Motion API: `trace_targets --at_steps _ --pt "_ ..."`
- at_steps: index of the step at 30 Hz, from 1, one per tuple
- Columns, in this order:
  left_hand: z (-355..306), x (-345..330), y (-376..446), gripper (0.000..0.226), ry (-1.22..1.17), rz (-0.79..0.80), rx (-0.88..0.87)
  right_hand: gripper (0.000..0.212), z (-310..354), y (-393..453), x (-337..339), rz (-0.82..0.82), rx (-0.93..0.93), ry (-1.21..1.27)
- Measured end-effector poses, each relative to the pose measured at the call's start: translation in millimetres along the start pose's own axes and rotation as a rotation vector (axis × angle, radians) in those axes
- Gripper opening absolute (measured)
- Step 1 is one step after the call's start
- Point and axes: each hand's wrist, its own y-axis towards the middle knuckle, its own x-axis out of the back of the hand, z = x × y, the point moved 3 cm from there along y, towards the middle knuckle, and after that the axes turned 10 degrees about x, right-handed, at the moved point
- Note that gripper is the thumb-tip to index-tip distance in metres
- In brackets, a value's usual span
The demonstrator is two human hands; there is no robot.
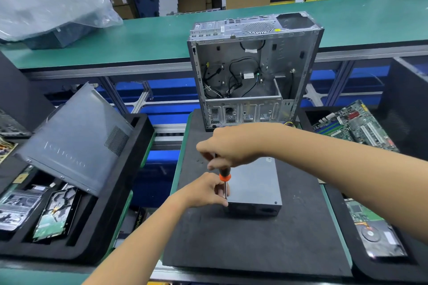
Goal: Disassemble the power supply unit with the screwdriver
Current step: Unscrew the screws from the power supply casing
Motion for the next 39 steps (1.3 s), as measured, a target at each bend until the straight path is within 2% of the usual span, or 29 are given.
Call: trace_targets --at_steps 5,10,16,22,25,28,30,32,35,39 --pt "-4.5 1.4 2.3 0.022 0.035 0.0 -0.013 0.016 -5.0 -8.0 -2.2 -0.006 0.035 0.047" --pt "-6.3 0.7 0.3 0.02 0.026 -0.001 -0.022 0.029 -1.5 -1.7 -5.0 0.04 0.07 0.109" --pt "-6.5 -0.5 -2.7 0.017 0.008 -0.022 -0.028 0.032 -0.7 2.4 -2.5 0.048 0.11 0.115" --pt "-3.9 -3.2 -1.7 0.013 0.005 -0.03 0.015 0.028 -4.5 1.1 -7.5 -0.073 -0.091 0.042" --pt "-3.7 -2.4 0.7 0.014 0.027 -0.019 0.013 0.026 -3.7 0.5 -9.3 -0.202 -0.172 0.121" --pt "-3.4 -1.3 2.4 0.014 0.041 -0.011 0.013 0.021 -5.6 0.8 -12.7 -0.244 -0.303 0.178" --pt "-2.0 -1.2 2.7 0.014 0.027 -0.018 0.027 0.031 -8.5 0.0 -12.9 -0.204 -0.404 0.119" --pt "-2.5 -1.2 2.3 0.014 0.033 -0.013 0.027 0.038 -11.2 0.0 -10.2 -0.095 -0.421 0.041" --pt "-4.1 -1.0 2.0 0.013 0.056 0.0 0.009 0.03 -10.9 4.0 -8.9 0.053 -0.303 0.056" --pt "-7.2 -0.5 -0.1 0.015 0.068 0.004 -0.014 0.016 -6.1 6.9 -8.0 0.13 -0.146 0.042"
